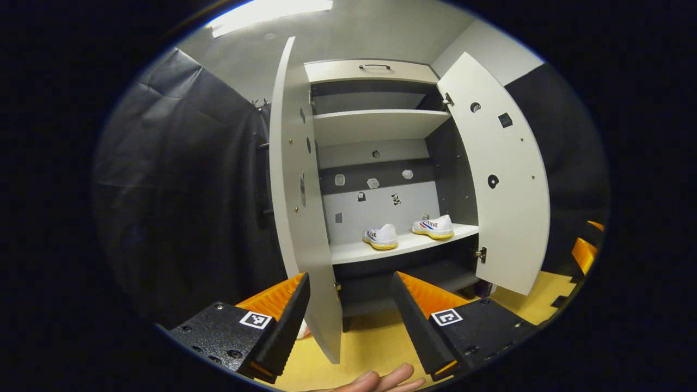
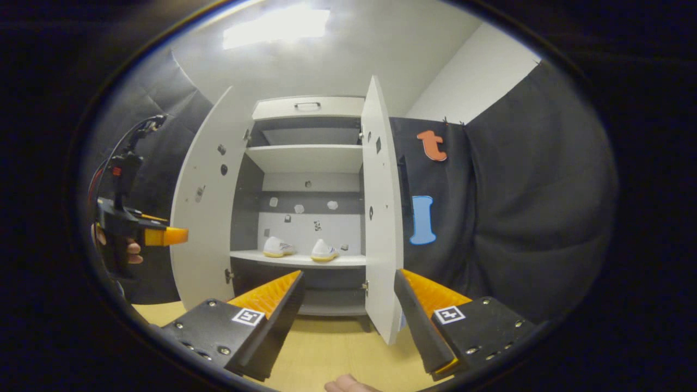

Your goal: Grab one shoe with the right hand and put it into the shoe cabinet, grab the other shoe with the left hand and put it into the shoe cabinet; then close the right door with the right hand and the left door with the left hand.

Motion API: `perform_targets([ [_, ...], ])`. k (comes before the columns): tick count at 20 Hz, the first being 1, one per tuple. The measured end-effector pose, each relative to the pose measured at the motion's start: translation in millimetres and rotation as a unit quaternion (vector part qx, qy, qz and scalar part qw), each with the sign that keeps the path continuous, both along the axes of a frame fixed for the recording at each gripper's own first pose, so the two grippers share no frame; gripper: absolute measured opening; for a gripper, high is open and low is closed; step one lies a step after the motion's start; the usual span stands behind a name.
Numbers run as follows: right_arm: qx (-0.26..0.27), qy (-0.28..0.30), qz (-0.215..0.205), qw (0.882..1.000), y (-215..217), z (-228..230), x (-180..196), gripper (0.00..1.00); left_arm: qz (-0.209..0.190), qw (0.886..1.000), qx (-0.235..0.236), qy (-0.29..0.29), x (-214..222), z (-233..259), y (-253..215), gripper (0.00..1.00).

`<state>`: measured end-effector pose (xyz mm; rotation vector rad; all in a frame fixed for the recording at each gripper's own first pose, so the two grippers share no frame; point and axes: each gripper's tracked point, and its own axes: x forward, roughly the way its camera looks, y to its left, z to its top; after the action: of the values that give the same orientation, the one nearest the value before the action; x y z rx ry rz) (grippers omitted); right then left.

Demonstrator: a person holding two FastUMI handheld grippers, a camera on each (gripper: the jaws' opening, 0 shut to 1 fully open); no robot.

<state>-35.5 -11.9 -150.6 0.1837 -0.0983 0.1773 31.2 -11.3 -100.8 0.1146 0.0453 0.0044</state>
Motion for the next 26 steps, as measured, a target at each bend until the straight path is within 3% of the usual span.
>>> perform_targets([
  [5, -0.034, -0.003, 0.014, 0.999, -51.9, 34.8, 27.8, 0.98, -0.049, 0.999, -0.01, -0.004, -27.5, -12.0, -22.8, 0.91],
  [10, -0.076, 0.061, 0.01, 0.995, -124.4, 36.5, 80.4, 0.98, -0.011, 1.0, -0.014, -0.004, -34.1, -14.9, -0.2, 0.98],
  [15, -0.07, 0.092, 0.007, 0.993, -182.9, 47.7, 146.4, 0.97, -0.049, 0.998, -0.03, 0.002, -47.3, -15.8, -6.6, 0.98],
  [18, -0.088, 0.106, 0.009, 0.99, -208.6, 40.7, 183.2, 0.98, -0.039, 0.999, -0.025, -0.008, -52.8, -8.9, 9.2, 1.0],
  [20, -0.068, 0.117, 0.019, 0.991, -213.8, 41.4, 202.6, 0.98, -0.045, 0.998, -0.032, -0.018, -59.2, -3.0, 13.1, 0.98],
  [23, -0.016, 0.109, -0.001, 0.994, -225.6, 48.3, 237.7, 0.98, -0.055, 0.997, -0.052, -0.026, -67.5, -0.2, 20.0, 0.98],
  [26, 0.013, 0.117, 0.011, 0.993, -208.3, 42.8, 255.2, 0.97, -0.058, 0.996, -0.063, -0.041, -70.1, 6.6, 29.6, 0.98],
])
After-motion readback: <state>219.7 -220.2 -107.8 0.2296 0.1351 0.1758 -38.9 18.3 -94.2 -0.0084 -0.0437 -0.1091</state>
